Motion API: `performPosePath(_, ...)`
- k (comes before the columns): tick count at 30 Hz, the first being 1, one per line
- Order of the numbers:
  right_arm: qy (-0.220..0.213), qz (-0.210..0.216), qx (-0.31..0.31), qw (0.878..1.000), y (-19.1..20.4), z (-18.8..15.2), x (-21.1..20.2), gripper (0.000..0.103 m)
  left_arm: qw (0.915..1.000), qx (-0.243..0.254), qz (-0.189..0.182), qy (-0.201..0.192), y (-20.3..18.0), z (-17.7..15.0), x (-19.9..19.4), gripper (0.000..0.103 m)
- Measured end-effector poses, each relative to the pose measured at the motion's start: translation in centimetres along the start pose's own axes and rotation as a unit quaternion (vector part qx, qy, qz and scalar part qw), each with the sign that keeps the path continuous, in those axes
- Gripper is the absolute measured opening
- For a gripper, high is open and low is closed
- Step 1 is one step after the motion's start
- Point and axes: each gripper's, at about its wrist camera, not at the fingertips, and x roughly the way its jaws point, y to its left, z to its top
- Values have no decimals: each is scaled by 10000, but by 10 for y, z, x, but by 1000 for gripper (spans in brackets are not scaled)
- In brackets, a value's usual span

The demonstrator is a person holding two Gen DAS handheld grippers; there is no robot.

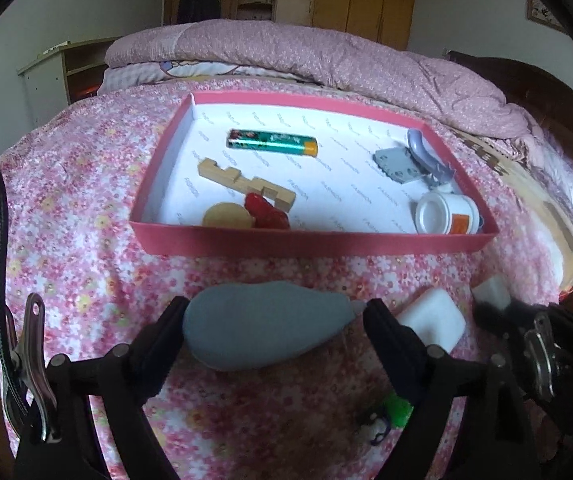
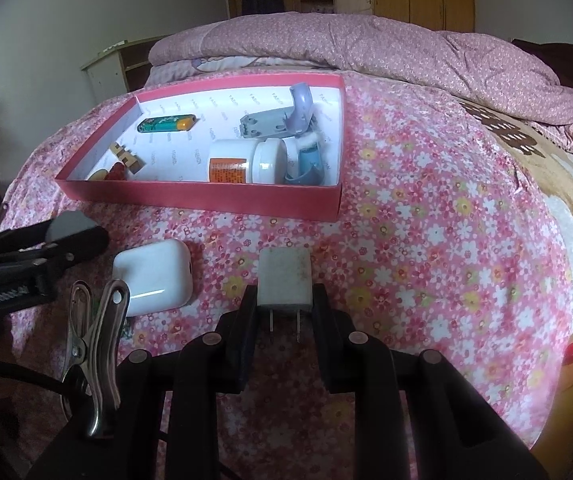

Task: Organize rigid objects
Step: 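Grasp the light blue oval with left tool while right tool grasps the white plug, then carry the blue oval and white plug into the tray and open both tools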

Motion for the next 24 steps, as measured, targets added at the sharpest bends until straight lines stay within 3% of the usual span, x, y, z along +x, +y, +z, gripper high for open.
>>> performPosePath(12,138,190,-124,9996,12,2,-2,26,9987,195,-149,-436,1,26,-22,90)
performPosePath(24,109,470,117,9988,5,9,-10,26,9984,303,-154,-449,-3,67,11,90)
